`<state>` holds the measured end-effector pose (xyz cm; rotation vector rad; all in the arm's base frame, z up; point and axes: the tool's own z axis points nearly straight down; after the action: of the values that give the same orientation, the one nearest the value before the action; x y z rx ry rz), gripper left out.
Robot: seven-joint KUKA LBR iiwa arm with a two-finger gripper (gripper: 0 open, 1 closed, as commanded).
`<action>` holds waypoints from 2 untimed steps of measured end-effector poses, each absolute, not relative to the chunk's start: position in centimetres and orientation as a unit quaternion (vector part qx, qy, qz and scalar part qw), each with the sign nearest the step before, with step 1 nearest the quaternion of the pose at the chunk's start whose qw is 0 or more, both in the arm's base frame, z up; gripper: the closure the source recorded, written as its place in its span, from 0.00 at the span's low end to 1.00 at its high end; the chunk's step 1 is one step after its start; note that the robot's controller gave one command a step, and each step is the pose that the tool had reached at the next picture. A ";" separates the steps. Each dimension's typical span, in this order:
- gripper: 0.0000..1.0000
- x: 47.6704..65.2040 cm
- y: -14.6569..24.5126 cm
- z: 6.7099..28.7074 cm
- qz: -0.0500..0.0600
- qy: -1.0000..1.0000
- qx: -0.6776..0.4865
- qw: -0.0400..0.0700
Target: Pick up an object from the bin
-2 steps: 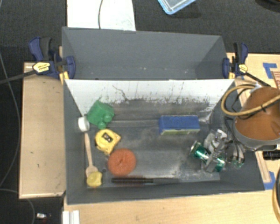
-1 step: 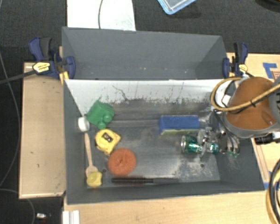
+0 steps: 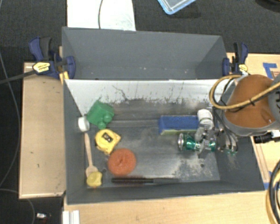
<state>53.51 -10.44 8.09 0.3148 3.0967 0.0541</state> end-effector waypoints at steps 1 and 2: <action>1.00 53.9 -10.3 9.5 0.015 0.996 0.080 0.018; 1.00 53.3 -10.1 11.6 0.016 0.998 0.063 0.012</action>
Offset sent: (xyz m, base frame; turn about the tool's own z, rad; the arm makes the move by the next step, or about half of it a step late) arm -0.0132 0.0022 0.1047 -0.0012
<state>53.30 -10.10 11.60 0.1978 3.1104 0.0503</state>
